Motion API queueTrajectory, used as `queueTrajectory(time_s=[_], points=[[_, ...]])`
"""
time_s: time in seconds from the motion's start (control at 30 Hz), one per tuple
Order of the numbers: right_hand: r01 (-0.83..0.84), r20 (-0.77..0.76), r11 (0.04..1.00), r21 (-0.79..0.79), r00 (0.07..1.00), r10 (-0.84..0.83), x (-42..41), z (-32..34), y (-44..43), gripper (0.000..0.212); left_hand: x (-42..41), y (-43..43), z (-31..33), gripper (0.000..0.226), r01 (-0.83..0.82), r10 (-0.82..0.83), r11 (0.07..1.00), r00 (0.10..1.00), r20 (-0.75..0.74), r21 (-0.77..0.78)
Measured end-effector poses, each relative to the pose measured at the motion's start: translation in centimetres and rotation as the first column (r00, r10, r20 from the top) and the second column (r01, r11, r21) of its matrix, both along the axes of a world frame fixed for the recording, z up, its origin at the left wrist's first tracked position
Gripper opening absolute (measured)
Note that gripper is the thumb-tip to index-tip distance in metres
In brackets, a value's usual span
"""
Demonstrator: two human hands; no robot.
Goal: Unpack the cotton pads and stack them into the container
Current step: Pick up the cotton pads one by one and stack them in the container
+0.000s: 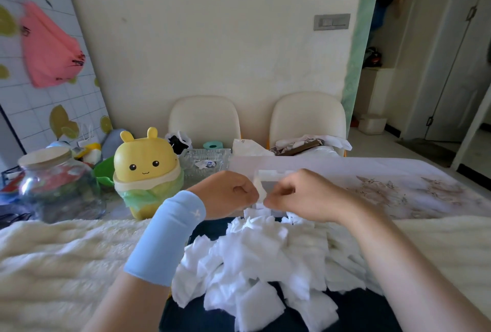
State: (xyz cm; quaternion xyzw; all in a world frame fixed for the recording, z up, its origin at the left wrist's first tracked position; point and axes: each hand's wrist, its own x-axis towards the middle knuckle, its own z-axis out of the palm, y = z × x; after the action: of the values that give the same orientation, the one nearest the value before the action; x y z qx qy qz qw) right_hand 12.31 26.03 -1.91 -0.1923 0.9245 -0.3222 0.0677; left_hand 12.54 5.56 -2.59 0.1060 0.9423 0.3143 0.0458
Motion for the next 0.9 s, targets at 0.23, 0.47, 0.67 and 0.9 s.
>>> queueTrajectory(time_s=[0.23,0.47,0.67,0.9], points=[[-0.234,0.009,0.959,0.16,0.972,0.236,3.8,-0.3,-1.6,0.04,3.8,-1.5,-1.3,0.013,0.083,-0.077,0.996,0.984,0.164,-0.033],[-0.138,0.001,0.973,0.183,0.99,0.14,4.2,-1.4,-1.3,0.03,4.1,-1.5,-2.3,0.016,0.001,-0.013,0.998,0.986,0.169,0.07],[0.005,-0.004,0.993,-0.122,1.0,-0.006,3.2,-2.2,0.4,0.027,3.9,-1.7,-2.4,0.029,0.011,-0.019,0.999,0.985,0.172,0.049],[0.192,0.214,0.779,-0.597,0.974,-0.076,3.4,-1.3,-0.1,0.02,4.8,0.3,-1.1,0.039,-0.06,0.037,0.882,0.998,0.058,0.467]])
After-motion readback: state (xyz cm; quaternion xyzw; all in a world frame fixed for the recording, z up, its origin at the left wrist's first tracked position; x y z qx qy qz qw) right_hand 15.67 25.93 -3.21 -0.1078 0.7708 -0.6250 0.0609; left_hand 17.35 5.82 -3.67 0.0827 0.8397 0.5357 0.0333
